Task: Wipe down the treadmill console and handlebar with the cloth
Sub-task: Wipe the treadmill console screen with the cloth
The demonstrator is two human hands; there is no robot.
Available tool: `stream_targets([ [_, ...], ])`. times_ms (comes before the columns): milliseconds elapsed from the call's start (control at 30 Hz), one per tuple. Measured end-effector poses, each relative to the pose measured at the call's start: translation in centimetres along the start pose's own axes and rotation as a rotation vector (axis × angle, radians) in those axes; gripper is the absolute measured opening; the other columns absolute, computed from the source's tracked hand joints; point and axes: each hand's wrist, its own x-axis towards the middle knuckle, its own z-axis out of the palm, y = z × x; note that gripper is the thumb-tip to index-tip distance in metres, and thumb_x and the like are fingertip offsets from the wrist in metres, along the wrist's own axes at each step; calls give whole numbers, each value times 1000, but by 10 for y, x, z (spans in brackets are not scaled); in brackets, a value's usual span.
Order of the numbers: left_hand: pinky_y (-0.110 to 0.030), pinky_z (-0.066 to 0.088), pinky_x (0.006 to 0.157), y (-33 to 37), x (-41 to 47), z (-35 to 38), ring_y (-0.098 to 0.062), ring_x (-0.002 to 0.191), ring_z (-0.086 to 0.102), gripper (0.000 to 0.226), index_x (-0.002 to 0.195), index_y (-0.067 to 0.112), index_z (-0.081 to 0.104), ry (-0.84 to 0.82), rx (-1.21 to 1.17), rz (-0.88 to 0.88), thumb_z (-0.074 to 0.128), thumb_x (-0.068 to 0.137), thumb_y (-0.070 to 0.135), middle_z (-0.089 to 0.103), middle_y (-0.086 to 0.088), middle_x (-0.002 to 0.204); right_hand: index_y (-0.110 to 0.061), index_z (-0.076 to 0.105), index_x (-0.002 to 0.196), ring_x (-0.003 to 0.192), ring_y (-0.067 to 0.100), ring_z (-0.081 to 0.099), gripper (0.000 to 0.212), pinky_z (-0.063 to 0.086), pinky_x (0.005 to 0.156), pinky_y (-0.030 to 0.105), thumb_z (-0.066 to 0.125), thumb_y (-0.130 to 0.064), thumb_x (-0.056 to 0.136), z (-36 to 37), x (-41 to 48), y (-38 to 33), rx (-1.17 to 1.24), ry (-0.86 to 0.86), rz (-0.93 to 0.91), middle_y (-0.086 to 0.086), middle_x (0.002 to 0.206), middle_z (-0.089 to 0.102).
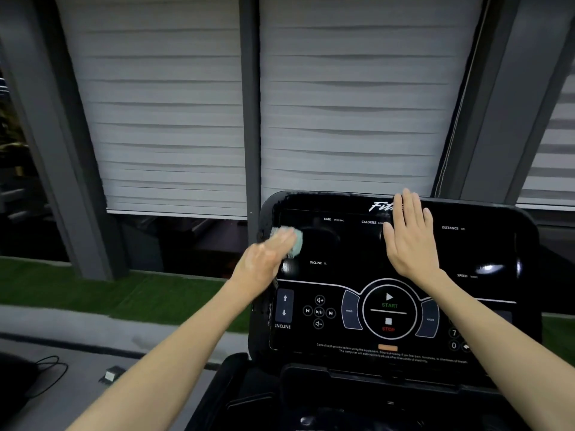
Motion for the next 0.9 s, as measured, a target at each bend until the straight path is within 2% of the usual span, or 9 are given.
stream_targets([
  [133, -26, 58, 53, 23, -76, 27, -24, 100, 72, 75, 137, 10, 43, -40, 1, 68, 51, 68, -20, 62, -12, 133, 1, 17, 150, 147, 32, 12, 62, 17, 115, 50, 18, -35, 100, -1, 0, -1, -6, -2, 0, 20, 158, 14],
  [267, -10, 53, 71, 51, -145, 48, -11, 116, 63, 107, 136, 11, 46, -209, -90, 91, 77, 38, -20, 61, -3, 135, 1, 17, 150, 146, 33, 13, 62, 18, 115, 51, 18, -35, 99, -1, 0, -2, 8, -6, 3, 20, 158, 15],
  [367, -7, 51, 70, 57, -155, 41, -9, 112, 65, 104, 130, 14, 58, -250, -103, 95, 82, 34, -18, 64, 0, 130, 0, 17, 150, 146, 34, 13, 62, 18, 115, 51, 19, -35, 99, -1, 0, -2, 10, -11, 8, 20, 158, 15],
  [467, -16, 55, 79, 46, -133, 35, -14, 105, 69, 80, 124, 9, 64, -166, -72, 127, 80, 49, -16, 68, -5, 123, 0, 17, 150, 146, 34, 13, 62, 18, 115, 51, 20, -35, 99, -1, 0, -1, 9, -12, 5, 20, 158, 15],
  [567, -27, 58, 80, 25, -89, 26, -20, 106, 69, 59, 131, 9, 54, -63, -1, 111, 50, 74, -6, 66, -9, 127, 0, 16, 151, 146, 34, 12, 62, 17, 115, 51, 19, -35, 99, -1, 0, 0, 18, -10, 3, 20, 158, 14],
  [667, -36, 62, 63, 0, -28, 12, -28, 100, 71, 59, 134, 12, 44, -31, 55, 47, 42, 78, -8, 64, -14, 129, -1, 15, 151, 147, 32, 10, 62, 16, 116, 51, 19, -35, 99, 0, -1, -1, 26, -2, -1, 19, 159, 13],
  [733, -41, 61, 55, -16, 13, 1, -33, 97, 72, 68, 134, 14, 42, -7, 76, 12, 53, 74, -17, 63, -14, 131, -1, 15, 151, 147, 32, 10, 62, 17, 116, 50, 18, -36, 99, 1, -1, 0, 21, 3, 2, 18, 159, 13],
  [800, -47, 60, 56, -28, 46, -9, -39, 91, 71, 75, 130, 18, 41, 13, 73, -14, 55, 70, -24, 62, -12, 132, -2, 16, 151, 147, 31, 10, 62, 17, 116, 50, 18, -36, 99, 1, 0, -1, 16, 4, 4, 18, 159, 13],
  [900, -49, 59, 58, -37, 81, -21, -42, 77, 69, 65, 125, 17, 50, 59, 70, -82, 48, 73, -24, 65, -9, 124, -3, 15, 151, 148, 30, 8, 62, 15, 117, 49, 19, -36, 99, 3, 0, 0, 20, 6, 8, 16, 160, 10],
])
